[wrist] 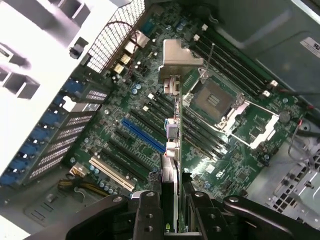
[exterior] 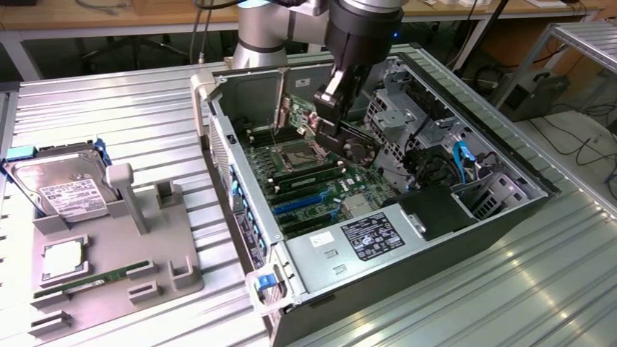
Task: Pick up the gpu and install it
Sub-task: 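Insert the gpu into the slot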
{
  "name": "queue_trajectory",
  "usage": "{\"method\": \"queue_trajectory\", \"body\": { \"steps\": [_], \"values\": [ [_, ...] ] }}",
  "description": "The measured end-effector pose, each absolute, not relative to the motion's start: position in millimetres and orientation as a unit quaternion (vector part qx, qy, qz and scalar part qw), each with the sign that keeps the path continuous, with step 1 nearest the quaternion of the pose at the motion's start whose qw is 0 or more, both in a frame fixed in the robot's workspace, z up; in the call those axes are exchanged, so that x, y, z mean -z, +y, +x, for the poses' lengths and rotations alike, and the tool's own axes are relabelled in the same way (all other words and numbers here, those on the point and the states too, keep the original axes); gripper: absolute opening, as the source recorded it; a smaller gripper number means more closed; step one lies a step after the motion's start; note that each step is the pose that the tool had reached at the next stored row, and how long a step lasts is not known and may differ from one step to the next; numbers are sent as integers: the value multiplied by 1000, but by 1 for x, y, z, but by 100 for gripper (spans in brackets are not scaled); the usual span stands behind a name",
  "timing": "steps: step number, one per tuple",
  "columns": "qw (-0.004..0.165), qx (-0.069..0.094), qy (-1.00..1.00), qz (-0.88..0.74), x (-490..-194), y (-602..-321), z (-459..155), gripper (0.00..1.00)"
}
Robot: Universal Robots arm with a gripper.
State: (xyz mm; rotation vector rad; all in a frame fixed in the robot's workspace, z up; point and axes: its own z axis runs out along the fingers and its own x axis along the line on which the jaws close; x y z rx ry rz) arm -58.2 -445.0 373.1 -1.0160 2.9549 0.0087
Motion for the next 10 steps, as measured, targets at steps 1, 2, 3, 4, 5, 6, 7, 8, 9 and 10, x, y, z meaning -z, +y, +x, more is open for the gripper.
{"method": "queue_trajectory", "body": {
  "steps": [1,2,3,4,5,6,7,8,9,10],
  "values": [
    [8,-3,943,-334,-373,-445,-58,26],
    [8,-3,939,-343,-372,-445,-58,26],
    [8,-3,936,-353,-372,-445,-58,26],
    [8,-3,932,-362,-371,-445,-58,26],
    [8,-3,929,-371,-371,-445,-58,26],
    [8,-3,925,-381,-370,-445,-58,26],
    [8,-3,921,-390,-370,-445,-58,26],
    [8,-3,917,-399,-369,-445,-58,26],
    [8,-3,914,-406,-369,-445,-58,26],
    [8,-4,910,-415,-368,-445,-58,26]
  ]
}}
